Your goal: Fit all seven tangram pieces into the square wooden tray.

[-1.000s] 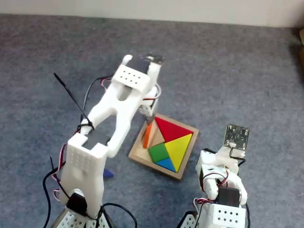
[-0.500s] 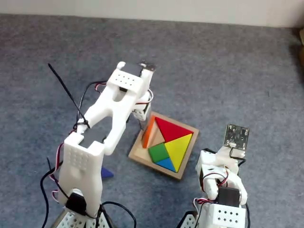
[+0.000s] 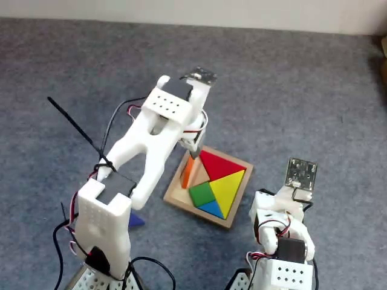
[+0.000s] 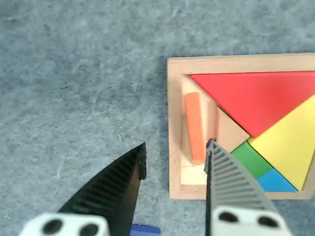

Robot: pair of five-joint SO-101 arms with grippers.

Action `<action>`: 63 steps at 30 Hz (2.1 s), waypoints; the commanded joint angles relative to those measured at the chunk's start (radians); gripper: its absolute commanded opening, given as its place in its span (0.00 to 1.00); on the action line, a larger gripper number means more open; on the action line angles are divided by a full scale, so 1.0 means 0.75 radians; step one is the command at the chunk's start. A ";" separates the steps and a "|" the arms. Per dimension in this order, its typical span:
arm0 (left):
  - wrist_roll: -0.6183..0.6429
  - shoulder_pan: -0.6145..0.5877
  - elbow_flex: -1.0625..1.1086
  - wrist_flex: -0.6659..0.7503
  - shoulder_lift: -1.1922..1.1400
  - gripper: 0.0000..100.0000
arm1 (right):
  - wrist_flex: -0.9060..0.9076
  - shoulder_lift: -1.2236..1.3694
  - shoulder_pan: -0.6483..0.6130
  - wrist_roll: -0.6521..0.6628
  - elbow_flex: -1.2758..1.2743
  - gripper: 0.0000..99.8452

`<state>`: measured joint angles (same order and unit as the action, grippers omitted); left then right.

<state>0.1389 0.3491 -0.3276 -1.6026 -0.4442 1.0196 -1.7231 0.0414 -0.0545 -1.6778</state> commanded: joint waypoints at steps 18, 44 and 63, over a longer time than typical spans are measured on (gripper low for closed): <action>-0.004 -0.146 -0.003 0.057 -0.226 0.20 | 0.005 -0.009 0.015 -0.002 -0.132 0.00; 0.004 0.048 0.091 -0.063 0.021 0.20 | 0.005 -0.009 0.015 -0.002 -0.132 0.00; 0.006 0.064 0.324 0.378 0.040 0.20 | 0.005 -0.009 0.015 -0.002 -0.132 0.00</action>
<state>0.1389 0.3844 -0.0744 -1.3418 -0.4626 1.0196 -1.7231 0.0414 -0.0545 -1.6778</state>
